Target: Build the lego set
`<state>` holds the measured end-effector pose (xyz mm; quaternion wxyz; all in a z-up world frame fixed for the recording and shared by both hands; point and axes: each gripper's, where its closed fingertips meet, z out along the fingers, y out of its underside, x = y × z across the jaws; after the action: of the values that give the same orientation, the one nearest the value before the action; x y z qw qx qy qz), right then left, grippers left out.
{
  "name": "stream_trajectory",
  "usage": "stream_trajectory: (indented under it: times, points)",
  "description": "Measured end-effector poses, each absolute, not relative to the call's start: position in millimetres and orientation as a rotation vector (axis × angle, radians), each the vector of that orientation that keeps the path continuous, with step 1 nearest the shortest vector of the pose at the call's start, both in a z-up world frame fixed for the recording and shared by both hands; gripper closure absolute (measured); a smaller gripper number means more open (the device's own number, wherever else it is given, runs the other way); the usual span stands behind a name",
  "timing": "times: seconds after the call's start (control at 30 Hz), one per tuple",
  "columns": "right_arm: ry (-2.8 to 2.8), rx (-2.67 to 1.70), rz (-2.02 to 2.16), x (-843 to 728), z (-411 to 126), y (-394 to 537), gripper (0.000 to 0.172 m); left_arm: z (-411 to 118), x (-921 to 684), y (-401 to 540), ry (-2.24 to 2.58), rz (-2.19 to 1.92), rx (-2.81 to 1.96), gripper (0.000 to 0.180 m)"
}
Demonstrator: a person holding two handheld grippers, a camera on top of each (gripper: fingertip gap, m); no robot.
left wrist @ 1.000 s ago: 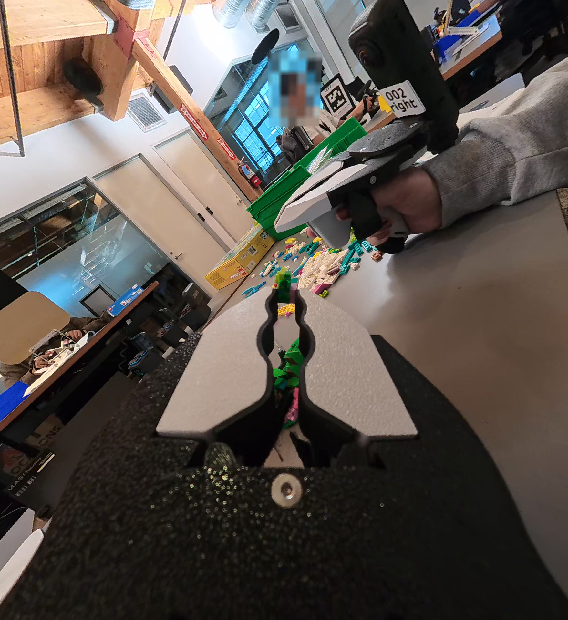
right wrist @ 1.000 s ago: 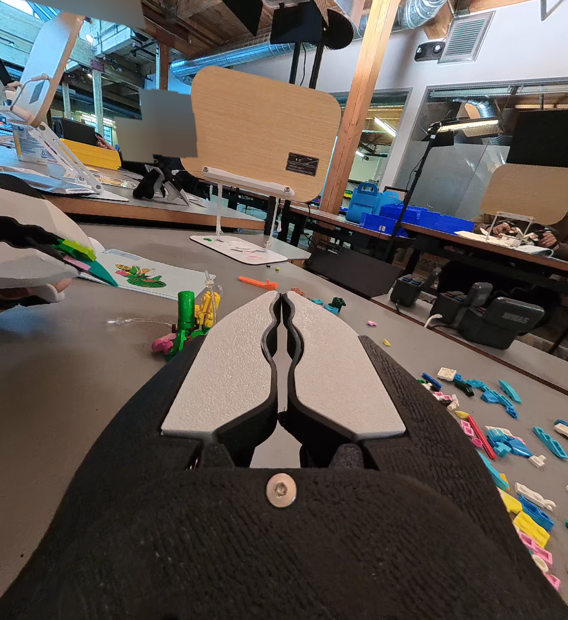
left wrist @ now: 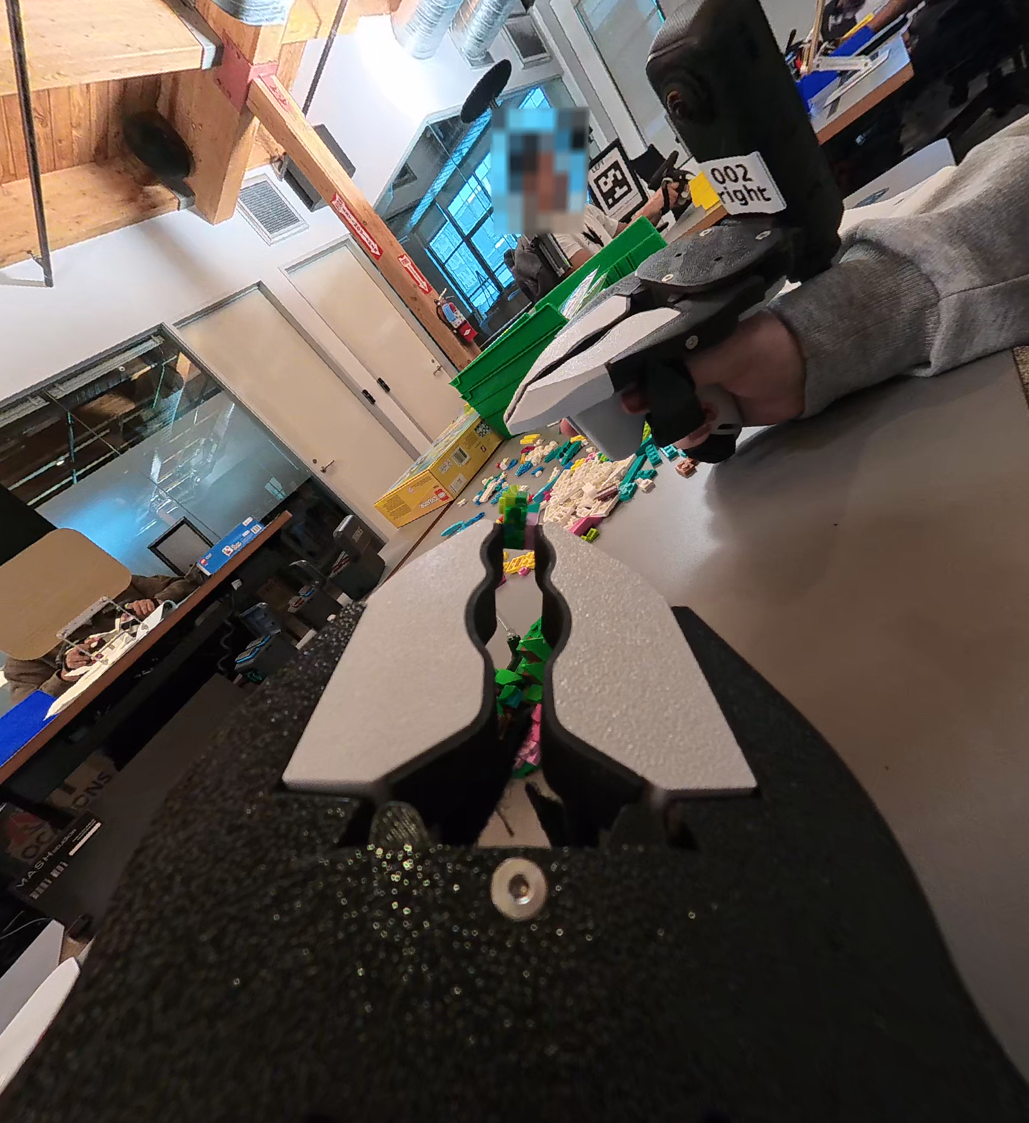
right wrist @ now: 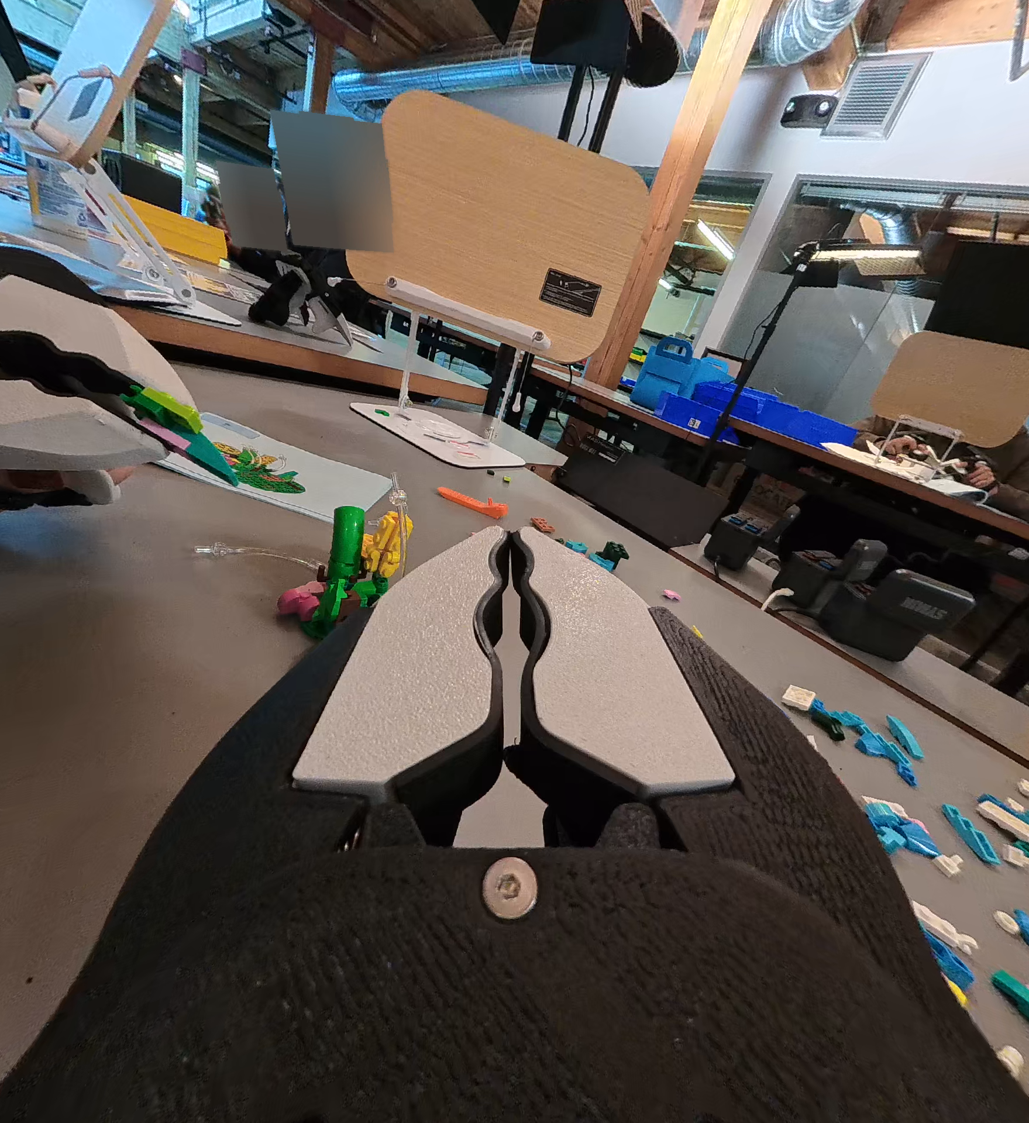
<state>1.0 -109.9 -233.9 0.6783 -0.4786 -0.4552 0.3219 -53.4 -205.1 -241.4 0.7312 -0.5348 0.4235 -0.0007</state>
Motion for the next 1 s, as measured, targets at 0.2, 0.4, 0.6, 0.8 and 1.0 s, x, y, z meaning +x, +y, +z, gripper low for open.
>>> stream_trajectory:
  times: [0.2,0.4,0.6,0.8,1.0]
  points:
    - [-1.024,-1.076,0.723,0.9,-234.1,-109.7,0.172,-242.3,-52.7,-204.9,0.937,-0.001,-1.179,0.171]
    - [-1.023,-1.076,0.724,0.9,-234.1,-109.6,0.172,-243.2,-51.4,-205.1,0.946,-0.002,-1.18,0.171]
    - [-1.025,-1.075,0.723,0.8,-234.3,-109.7,0.172,-243.2,-51.0,-204.8,0.946,-0.001,-1.179,0.171]
    - [-0.981,-1.101,0.758,3.3,-231.9,-104.4,0.172,-246.2,-48.8,-204.3,0.969,0.014,-1.183,0.171]
    - [-0.772,-1.249,0.669,29.9,-231.4,-66.0,0.172,-249.1,-46.9,-202.7,0.985,0.029,-1.191,0.171]
